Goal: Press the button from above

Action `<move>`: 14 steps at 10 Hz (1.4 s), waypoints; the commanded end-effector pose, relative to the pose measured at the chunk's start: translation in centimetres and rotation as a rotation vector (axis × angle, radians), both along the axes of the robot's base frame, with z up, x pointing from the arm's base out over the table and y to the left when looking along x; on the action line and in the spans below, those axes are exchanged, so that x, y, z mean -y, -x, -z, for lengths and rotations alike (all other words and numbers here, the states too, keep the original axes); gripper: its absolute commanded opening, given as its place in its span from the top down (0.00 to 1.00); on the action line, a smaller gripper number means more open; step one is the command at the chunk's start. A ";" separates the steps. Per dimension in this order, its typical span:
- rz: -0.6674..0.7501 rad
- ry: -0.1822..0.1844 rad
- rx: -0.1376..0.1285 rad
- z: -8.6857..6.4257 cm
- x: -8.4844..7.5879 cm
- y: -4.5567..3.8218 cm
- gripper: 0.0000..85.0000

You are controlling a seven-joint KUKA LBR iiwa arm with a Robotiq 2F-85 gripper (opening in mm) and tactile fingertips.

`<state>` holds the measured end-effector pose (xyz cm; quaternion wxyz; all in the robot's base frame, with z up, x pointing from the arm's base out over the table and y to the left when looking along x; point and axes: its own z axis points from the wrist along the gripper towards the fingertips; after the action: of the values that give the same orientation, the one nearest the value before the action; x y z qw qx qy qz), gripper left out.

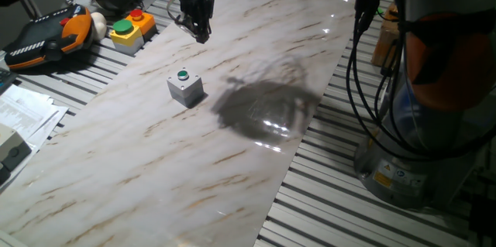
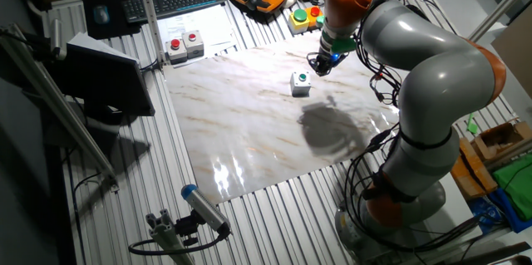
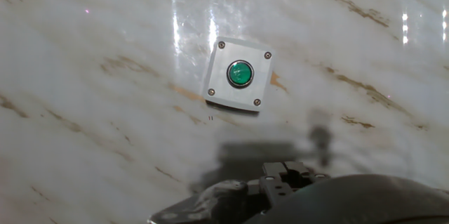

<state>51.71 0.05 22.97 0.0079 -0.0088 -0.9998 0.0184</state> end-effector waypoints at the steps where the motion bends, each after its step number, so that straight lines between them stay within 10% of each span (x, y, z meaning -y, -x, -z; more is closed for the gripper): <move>1: 0.001 0.002 0.001 0.0 -0.1 -0.03 0.99; 14: 0.056 -0.022 -0.002 2.6 -4.0 -1.91 0.99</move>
<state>53.62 4.09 20.38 0.0093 -0.0363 -0.9993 0.0066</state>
